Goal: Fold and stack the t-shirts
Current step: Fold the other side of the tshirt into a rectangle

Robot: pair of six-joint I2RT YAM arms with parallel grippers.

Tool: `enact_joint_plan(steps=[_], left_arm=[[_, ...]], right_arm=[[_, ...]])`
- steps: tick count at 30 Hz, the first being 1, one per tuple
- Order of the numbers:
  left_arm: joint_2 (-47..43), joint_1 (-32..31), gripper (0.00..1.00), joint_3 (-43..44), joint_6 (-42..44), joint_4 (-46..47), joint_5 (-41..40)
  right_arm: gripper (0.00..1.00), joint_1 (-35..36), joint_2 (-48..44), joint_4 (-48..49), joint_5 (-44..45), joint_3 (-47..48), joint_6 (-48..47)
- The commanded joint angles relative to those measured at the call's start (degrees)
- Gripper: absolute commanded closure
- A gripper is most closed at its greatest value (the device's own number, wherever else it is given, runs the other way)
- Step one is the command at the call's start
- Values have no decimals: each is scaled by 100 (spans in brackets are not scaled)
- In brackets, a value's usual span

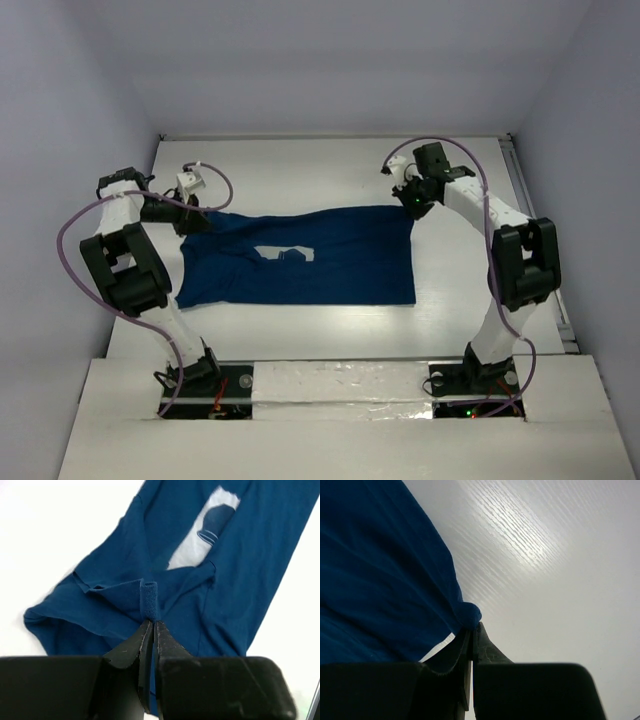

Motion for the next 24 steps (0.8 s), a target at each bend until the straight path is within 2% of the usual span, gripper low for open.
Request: enact_joint_plan(steps=[1,8,15,19,24], left_arm=[[-490,26,100,-233,582,-296,-8],[-719,26,100,-778,916,-304,-649],[-789,78,100,-1095,1101,-304,-1107],[-833,184,100,-1183,1197,-304,-1221],[-860,605,100,-1192,1355,-313,-1160]], right_arm=[[100,-18,-496,33,-289,-63,-219],[100,-18,-796,-380,-500,-283,-632],[100,-18,-358,-1224,-378,-46,-1142],[100,-18,-251,-1137,-140,-55,-1169],[100,-18,-427,-803,-131,-169,-1151]])
